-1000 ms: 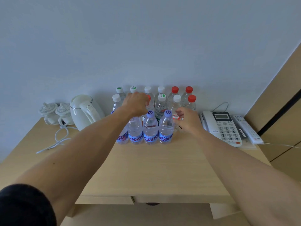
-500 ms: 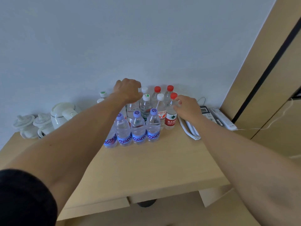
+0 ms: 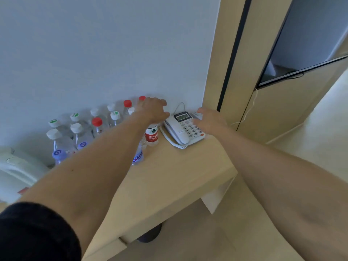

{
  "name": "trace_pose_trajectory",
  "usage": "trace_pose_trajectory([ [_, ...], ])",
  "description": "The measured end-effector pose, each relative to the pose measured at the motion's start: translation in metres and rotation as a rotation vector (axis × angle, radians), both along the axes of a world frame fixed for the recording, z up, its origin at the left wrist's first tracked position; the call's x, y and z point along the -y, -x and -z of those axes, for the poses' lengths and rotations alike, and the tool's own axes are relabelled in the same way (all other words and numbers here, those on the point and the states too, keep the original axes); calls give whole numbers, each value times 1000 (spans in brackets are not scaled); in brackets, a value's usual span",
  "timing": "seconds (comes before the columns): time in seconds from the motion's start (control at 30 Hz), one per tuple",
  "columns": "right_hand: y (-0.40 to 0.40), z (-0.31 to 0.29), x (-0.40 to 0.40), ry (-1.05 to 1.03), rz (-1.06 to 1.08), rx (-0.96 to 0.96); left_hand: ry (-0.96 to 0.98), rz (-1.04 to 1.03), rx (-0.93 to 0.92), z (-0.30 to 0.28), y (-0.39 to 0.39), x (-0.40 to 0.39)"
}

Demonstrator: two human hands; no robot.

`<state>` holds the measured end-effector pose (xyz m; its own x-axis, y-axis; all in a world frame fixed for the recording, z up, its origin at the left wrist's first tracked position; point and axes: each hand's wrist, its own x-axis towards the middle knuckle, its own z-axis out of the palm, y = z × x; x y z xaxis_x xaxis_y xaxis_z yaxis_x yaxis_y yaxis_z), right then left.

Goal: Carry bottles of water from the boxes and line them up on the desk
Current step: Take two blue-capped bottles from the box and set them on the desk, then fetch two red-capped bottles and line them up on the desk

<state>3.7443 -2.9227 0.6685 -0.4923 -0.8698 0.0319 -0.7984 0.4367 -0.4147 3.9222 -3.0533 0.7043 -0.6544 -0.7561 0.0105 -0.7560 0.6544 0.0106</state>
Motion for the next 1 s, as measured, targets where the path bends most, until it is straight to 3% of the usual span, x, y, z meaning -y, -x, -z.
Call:
trace_pose_trajectory([
  [0.23, 68, 23, -82, -199, 137, 30, -70, 180, 53, 20, 94, -66],
  [0.47, 153, 52, -207, -438, 289, 29, -187, 405, 184, 59, 206, -181],
  [0.7, 211, 72, -353, -464, 489, 33, -212, 607, 212, 88, 314, -308],
  [1.0, 248, 90, -513, -498, 777, 185, -221, 866, 283, 111, 412, -465],
])
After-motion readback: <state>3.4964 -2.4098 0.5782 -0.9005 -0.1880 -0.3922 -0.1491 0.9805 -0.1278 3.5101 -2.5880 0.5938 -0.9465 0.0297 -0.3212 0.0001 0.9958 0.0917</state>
